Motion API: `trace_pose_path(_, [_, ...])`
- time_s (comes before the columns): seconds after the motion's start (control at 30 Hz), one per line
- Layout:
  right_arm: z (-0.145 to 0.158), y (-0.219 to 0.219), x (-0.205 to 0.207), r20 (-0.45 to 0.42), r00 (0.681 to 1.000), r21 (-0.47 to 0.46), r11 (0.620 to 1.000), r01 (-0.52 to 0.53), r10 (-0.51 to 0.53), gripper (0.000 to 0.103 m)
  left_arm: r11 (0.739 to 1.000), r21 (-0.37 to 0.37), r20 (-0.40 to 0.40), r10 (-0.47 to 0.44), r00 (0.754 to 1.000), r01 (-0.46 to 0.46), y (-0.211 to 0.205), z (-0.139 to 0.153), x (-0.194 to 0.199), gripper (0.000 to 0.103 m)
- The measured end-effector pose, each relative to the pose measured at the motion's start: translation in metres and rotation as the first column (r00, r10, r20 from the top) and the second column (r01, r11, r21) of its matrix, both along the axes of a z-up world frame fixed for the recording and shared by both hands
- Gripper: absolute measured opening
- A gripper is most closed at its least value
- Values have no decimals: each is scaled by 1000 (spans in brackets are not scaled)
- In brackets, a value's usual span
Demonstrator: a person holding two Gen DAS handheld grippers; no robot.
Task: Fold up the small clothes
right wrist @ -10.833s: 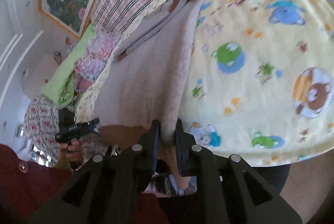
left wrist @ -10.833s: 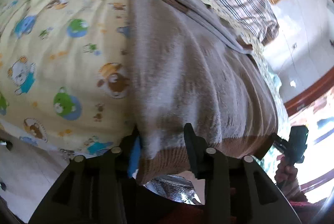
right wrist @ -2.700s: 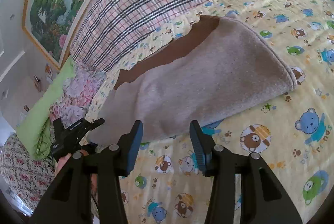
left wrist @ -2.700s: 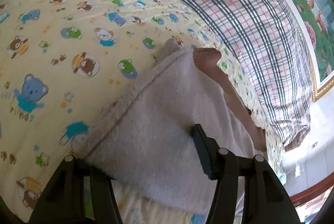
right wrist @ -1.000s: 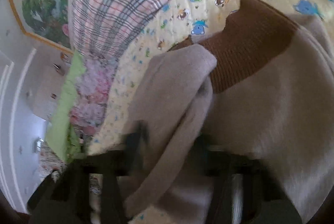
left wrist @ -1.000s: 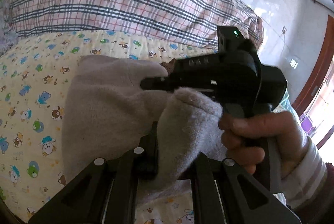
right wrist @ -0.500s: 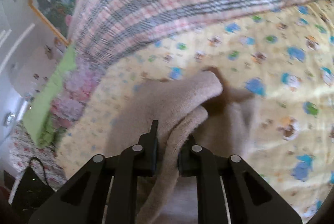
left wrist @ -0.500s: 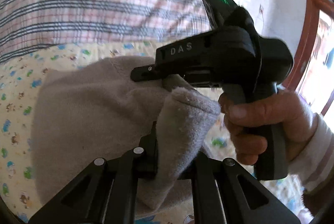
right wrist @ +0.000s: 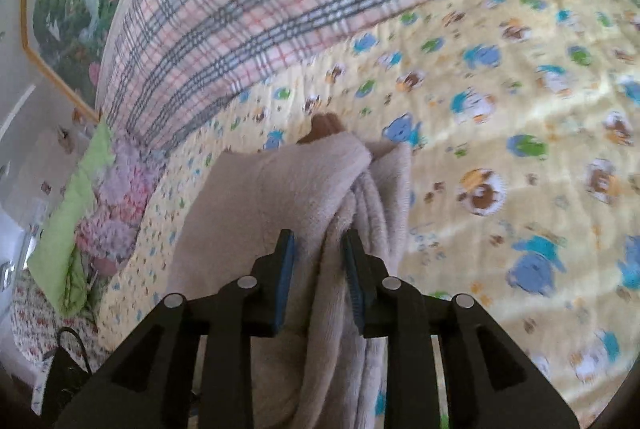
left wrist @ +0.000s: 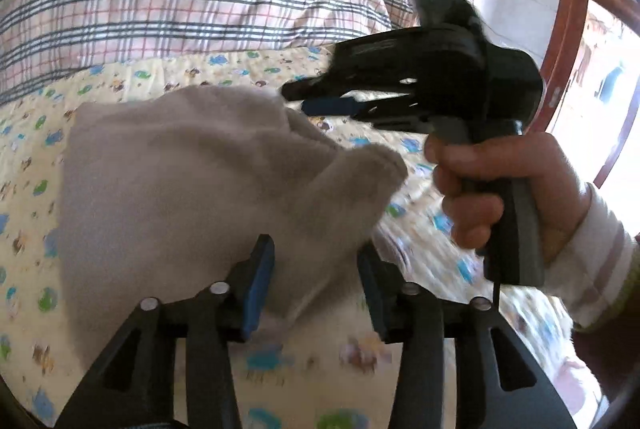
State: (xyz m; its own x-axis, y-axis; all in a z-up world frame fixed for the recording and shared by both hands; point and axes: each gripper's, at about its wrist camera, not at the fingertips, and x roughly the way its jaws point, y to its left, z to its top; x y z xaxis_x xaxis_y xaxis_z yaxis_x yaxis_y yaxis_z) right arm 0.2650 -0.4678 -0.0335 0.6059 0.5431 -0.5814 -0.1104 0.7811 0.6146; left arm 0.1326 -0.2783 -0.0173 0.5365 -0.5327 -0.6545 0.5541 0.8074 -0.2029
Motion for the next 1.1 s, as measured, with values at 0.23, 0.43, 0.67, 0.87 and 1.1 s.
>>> trace_pose_path(0.23, [20, 0, -52, 76, 997, 53, 999, 3, -7, 30, 992, -50, -20, 112, 993, -113, 74, 23, -14, 57])
trace_pose_path(0.43, [14, 15, -67, 56, 998, -16, 1000, -26, 27, 47, 958, -107, -128, 251, 960, -264, 129, 25, 15, 67])
trace_pose_path(0.67, [0, 16, -33, -38, 999, 45, 998, -32, 34, 47, 945, -154, -297, 236, 925, -290, 143, 7, 58, 72])
trace_pose_path(0.87, [-20, 16, -3, -134, 990, 108, 994, -26, 40, 47, 946, -155, -378, 210, 902, -285, 139, -15, 81, 73])
trace_pose_path(1.1, [2, 18, -20, 15, 997, 207, 975, -83, 82, 8, 950, -163, -390, 187, 902, -267, 141, -20, 85, 75])
